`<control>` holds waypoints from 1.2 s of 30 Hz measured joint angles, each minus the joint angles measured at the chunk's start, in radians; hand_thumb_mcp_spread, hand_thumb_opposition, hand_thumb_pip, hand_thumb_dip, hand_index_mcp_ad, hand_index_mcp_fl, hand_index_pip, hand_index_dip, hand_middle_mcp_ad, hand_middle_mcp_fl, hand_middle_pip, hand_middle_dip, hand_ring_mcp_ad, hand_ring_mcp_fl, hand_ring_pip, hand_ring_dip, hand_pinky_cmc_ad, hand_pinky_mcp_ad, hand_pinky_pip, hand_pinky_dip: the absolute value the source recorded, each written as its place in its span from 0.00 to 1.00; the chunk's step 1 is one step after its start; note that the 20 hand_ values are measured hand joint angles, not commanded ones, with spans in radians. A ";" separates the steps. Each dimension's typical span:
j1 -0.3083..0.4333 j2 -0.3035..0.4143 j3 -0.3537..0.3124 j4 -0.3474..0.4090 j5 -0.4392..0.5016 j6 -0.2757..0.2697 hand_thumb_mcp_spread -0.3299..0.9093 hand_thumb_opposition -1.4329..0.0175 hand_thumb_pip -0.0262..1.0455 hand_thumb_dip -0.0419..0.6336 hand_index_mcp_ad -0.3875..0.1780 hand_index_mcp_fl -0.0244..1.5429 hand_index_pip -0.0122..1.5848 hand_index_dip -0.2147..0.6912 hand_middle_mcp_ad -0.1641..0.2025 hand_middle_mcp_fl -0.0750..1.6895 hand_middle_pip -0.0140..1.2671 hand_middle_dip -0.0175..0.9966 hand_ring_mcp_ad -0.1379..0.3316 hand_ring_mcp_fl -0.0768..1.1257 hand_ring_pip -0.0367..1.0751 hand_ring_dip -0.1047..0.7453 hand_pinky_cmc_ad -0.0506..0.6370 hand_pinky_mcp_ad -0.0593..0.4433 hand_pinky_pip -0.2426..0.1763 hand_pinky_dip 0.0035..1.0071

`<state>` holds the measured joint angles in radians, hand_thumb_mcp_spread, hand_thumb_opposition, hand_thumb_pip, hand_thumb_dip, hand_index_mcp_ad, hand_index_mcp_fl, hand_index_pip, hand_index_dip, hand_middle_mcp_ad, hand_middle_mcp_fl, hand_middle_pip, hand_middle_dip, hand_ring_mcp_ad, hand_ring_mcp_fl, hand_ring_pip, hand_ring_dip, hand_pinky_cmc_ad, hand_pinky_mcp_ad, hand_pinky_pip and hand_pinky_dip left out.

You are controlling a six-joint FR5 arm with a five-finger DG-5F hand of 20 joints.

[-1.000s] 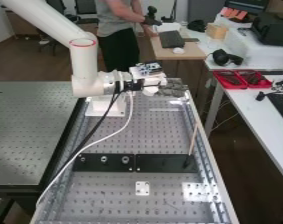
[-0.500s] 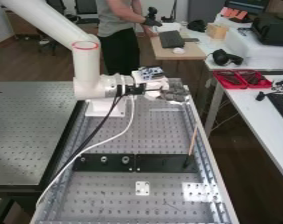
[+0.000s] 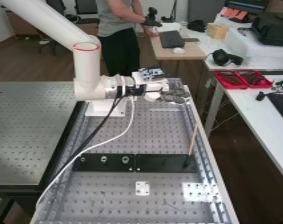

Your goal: Grab the pcb board and place it in the clear container

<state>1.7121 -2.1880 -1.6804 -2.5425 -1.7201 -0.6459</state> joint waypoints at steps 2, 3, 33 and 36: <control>0.000 -0.001 0.002 -0.005 0.000 0.000 0.67 0.33 0.60 0.43 0.46 0.33 0.96 0.26 0.60 0.13 0.11 0.15 0.64 0.09 0.11 0.16 0.51 0.44 0.51 0.23; 0.000 -0.002 0.005 -0.010 0.001 -0.001 0.67 0.33 0.60 0.44 0.46 0.33 0.96 0.26 0.61 0.13 0.11 0.15 0.64 0.09 0.11 0.16 0.51 0.44 0.51 0.23; -0.053 0.112 -0.044 -0.048 -0.016 -0.001 0.57 0.41 0.70 0.43 0.45 0.03 0.84 0.23 0.61 0.05 0.11 0.15 0.64 0.06 0.11 0.16 0.51 0.44 0.47 0.51; -0.077 0.166 -0.069 -0.051 -0.016 -0.002 0.56 0.41 0.70 0.43 0.45 0.03 0.84 0.23 0.61 0.05 0.11 0.15 0.64 0.06 0.11 0.16 0.50 0.44 0.46 0.53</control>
<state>1.6353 -2.0216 -1.7494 -2.5936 -1.7360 -0.6482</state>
